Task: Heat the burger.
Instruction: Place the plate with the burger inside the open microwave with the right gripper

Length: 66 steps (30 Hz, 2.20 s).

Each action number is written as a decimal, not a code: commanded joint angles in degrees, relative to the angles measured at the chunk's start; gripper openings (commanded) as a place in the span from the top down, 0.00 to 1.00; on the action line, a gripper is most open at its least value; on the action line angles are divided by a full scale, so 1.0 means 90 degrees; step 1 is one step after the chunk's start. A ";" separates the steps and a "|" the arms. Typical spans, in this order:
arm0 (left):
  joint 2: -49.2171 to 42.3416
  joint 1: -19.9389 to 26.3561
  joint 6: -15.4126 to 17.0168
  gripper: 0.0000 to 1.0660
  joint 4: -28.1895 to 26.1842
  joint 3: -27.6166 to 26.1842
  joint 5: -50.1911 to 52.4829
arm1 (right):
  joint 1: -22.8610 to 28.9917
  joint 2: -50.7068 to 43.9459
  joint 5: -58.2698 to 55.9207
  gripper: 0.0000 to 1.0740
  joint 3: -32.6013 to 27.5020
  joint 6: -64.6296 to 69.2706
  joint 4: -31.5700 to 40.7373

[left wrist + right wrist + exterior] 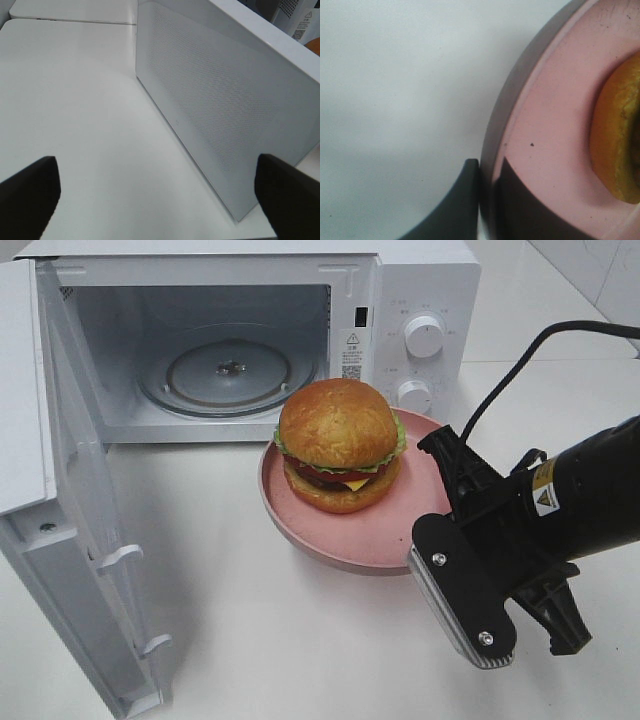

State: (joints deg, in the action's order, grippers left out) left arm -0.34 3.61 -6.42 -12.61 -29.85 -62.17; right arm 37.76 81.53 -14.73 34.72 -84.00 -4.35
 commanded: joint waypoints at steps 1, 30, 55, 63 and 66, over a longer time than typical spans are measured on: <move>-0.0115 -0.0006 0.0013 0.08 -0.0006 0.0025 0.0083 | -0.0013 0.0045 0.0407 1.00 0.0191 0.0057 -0.0006; -0.0115 -0.0006 0.0013 0.08 -0.0006 0.0025 0.0083 | 0.0306 0.1770 0.0204 1.00 0.2222 0.0172 0.0000; -0.0115 -0.0006 0.0013 0.08 -0.0006 0.0025 0.0083 | 0.0357 0.3024 -0.0471 1.00 0.4176 0.1515 -0.0516; -0.0115 -0.0006 0.0013 0.08 -0.0006 0.0025 0.0083 | 0.0357 0.3349 -0.0484 1.00 0.4552 0.1642 -0.0522; -0.0115 -0.0006 0.0013 0.08 -0.0006 0.0025 0.0083 | 0.0357 0.3610 -0.0560 1.00 0.4845 0.1725 -0.0522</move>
State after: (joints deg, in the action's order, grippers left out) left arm -0.34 3.61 -6.42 -12.61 -29.85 -62.17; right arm 41.77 114.02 -21.89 76.49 -70.42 -7.91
